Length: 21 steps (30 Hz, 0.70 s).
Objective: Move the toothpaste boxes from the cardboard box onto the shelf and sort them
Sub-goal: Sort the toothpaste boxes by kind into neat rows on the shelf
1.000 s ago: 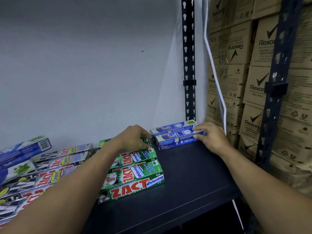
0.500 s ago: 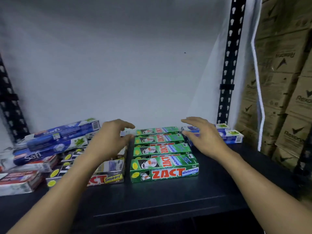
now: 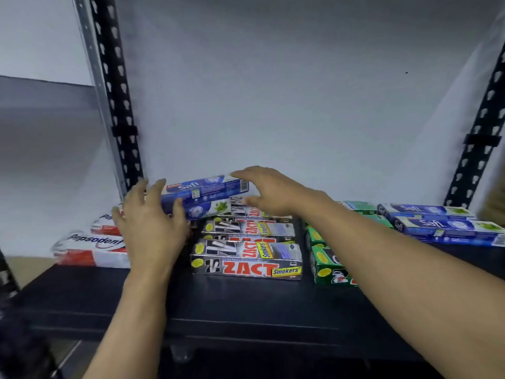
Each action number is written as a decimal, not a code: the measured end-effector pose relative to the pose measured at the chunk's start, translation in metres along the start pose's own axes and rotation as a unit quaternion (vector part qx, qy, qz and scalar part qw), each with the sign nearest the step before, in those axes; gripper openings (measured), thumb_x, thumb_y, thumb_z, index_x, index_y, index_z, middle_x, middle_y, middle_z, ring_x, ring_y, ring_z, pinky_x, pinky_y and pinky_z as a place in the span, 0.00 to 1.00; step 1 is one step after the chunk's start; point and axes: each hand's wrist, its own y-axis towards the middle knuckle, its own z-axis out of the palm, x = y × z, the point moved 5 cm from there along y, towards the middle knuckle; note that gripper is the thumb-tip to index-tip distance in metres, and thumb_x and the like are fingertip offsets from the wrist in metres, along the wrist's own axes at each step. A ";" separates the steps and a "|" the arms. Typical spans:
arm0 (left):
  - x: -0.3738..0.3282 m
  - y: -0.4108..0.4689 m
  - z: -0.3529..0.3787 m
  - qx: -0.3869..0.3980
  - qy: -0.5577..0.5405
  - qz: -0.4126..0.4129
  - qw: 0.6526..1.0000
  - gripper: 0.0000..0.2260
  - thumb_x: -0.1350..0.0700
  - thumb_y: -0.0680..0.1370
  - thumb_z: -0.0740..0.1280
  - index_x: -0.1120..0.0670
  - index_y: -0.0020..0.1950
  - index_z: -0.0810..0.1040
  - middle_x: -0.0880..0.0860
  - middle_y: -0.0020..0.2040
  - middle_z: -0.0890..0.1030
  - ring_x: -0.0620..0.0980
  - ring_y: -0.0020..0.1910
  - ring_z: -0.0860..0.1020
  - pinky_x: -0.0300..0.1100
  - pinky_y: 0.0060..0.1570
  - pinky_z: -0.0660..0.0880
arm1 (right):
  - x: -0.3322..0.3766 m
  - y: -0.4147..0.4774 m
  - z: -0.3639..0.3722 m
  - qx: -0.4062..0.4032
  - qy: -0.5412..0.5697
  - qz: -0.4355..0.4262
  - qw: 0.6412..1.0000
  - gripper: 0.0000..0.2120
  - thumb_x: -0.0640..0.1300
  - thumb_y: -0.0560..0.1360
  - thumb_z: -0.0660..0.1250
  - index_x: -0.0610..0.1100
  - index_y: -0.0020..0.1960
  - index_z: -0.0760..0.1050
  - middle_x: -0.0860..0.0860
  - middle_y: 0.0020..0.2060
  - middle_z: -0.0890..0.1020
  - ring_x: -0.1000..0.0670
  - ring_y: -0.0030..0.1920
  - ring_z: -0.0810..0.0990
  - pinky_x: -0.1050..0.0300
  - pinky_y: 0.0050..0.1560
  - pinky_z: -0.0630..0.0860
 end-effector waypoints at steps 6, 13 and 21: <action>0.015 -0.001 0.009 0.040 -0.025 -0.052 0.998 0.16 0.57 0.78 0.67 0.52 0.65 0.77 0.54 0.63 0.78 0.57 0.63 0.75 0.67 0.73 0.51 | 0.000 0.046 0.021 0.020 -0.012 0.001 1.000 0.32 0.41 0.79 0.66 0.49 0.79 0.58 0.47 0.76 0.64 0.46 0.74 0.64 0.52 0.72 0.62; 0.008 -0.002 0.002 -0.017 -0.116 0.004 0.993 0.11 0.60 0.78 0.69 0.51 0.59 0.81 0.51 0.59 0.78 0.54 0.58 0.77 0.51 0.69 0.69 | -0.012 0.050 0.032 -0.027 0.090 0.022 0.995 0.26 0.37 0.77 0.69 0.50 0.72 0.67 0.48 0.66 0.70 0.47 0.64 0.72 0.56 0.60 0.74; -0.019 -0.010 -0.018 -0.088 -0.195 0.108 0.971 0.12 0.66 0.79 0.68 0.60 0.61 0.81 0.56 0.63 0.79 0.49 0.62 0.77 0.22 0.58 0.69 | -0.008 0.006 0.011 -0.097 0.151 -0.007 0.984 0.27 0.41 0.76 0.72 0.50 0.72 0.66 0.51 0.66 0.66 0.55 0.65 0.69 0.63 0.52 0.80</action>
